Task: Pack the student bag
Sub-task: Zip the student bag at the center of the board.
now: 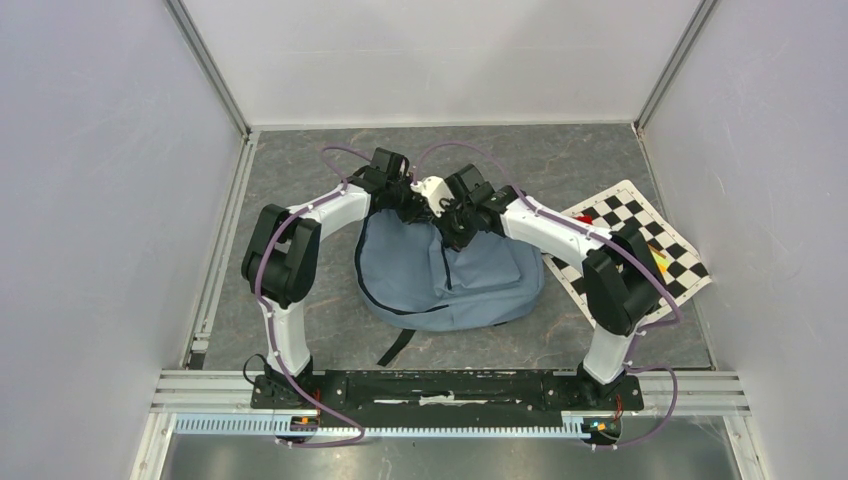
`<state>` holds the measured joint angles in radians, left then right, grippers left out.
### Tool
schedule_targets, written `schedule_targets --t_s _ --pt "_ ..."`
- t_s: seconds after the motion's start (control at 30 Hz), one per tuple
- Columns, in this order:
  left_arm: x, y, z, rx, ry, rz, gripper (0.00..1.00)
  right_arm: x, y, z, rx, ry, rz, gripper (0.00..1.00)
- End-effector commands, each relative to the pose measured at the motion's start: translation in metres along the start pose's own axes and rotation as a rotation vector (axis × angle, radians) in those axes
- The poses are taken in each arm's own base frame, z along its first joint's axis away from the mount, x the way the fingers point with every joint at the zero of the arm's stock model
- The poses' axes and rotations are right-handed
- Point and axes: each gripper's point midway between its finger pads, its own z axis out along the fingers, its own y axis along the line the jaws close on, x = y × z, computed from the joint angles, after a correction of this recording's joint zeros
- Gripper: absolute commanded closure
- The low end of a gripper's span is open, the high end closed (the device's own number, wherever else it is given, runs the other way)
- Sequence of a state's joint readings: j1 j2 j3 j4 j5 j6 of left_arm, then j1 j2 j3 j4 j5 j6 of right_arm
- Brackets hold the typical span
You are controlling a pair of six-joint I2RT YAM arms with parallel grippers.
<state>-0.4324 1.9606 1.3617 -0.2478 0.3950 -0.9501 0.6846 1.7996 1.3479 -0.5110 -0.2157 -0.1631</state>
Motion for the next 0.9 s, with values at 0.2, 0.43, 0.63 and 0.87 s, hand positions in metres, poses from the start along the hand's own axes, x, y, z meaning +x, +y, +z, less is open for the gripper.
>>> schedule_targets --t_s 0.2,0.43,0.63,0.87 --pt "-0.045 -0.046 -0.028 0.157 -0.148 0.028 0.98 0.044 0.066 -0.045 -0.267 0.185 0.116 1.0" --pt "-0.063 -0.05 -0.033 0.19 -0.187 0.03 0.98 0.052 0.075 -0.066 -0.29 0.218 0.131 1.0" --pt "-0.071 -0.055 -0.035 0.214 -0.202 0.045 0.98 0.05 0.074 -0.082 -0.262 0.214 0.14 1.0" --pt "-0.069 -0.053 -0.044 0.189 -0.209 0.139 0.96 0.029 0.077 -0.09 -0.262 0.157 0.166 1.0"
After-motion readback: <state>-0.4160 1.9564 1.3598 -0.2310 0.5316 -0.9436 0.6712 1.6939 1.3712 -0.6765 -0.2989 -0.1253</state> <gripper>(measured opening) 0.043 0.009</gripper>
